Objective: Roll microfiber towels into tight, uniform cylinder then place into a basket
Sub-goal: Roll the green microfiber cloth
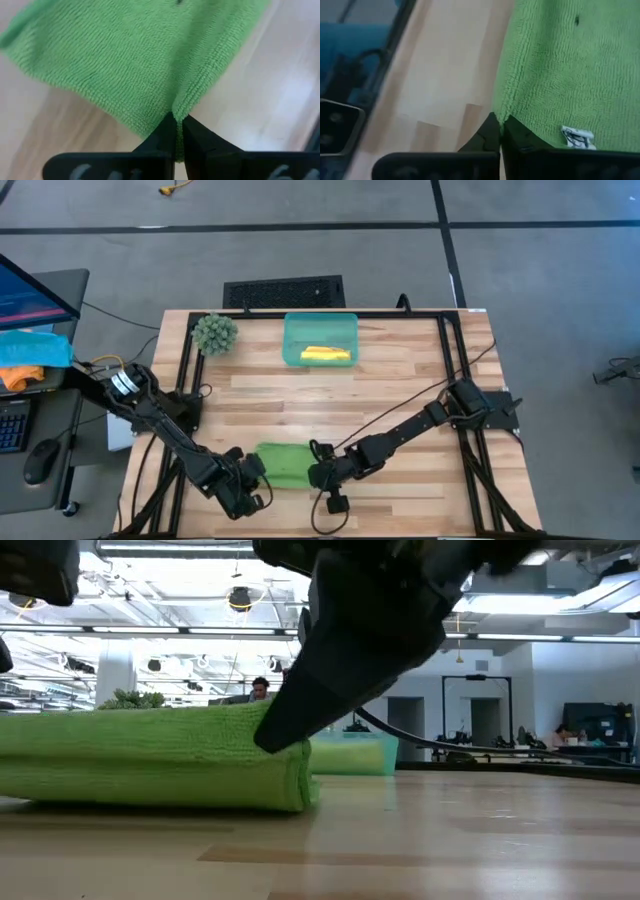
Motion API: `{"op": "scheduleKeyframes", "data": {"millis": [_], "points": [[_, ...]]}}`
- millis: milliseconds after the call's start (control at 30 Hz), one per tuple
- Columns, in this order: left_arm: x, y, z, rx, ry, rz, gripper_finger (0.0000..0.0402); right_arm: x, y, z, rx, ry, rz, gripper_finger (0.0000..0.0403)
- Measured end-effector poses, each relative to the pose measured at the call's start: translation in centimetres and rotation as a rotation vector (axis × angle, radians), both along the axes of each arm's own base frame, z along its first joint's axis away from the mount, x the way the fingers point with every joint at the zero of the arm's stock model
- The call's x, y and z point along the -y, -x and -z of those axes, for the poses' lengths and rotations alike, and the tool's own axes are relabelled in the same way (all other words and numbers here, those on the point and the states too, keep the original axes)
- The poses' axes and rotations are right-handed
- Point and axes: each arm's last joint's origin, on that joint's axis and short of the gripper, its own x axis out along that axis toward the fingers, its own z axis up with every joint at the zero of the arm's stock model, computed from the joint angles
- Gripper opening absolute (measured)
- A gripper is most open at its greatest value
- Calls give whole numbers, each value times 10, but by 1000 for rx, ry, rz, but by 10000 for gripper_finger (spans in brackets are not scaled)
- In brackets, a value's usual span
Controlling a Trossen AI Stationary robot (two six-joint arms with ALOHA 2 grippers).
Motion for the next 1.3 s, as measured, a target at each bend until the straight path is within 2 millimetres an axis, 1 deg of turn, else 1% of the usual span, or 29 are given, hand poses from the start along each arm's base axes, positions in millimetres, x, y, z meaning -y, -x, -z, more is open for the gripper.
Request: {"op": "scheduleKeyframes", "data": {"millis": [100, 233, 367, 533, 700, 900, 1033, 1133, 1200, 1300], "points": [[-5, -5, -3, -47, 76, -55, 4, 2, -3, -2, -29, -69, 23, 9], [-14, -13, -3, -110, 135, -84, 4, 2, -4, -4, -32, -85, 29, 11], [-28, -20, -2, -155, 129, -133, 4, 1, -4, -6, -37, -93, 25, 17], [-46, -28, -2, -197, 125, -199, 4, 1, -4, -6, -48, -102, 32, 6], [-61, -38, -2, -215, 148, -256, 4, 7, -4, -4, -104, -122, 115, 13], [-79, -48, -1, -250, 204, -318, 4, 10, -1, -1, -145, -101, 170, 6], [-90, -54, -1, -252, 216, -355, 4, 13, 1, 1, -174, -64, 216, 10], [-94, -56, -1, -264, 242, -369, 4, 19, 3, 4, -211, -34, 255, 13], [-96, -58, -1, -269, 257, -372, 4, 20, 4, 4, -218, -21, 251, 9], [-93, -59, -2, -241, 258, -291, 4, 16, 6, 4, -221, -12, 222, 5]]}}
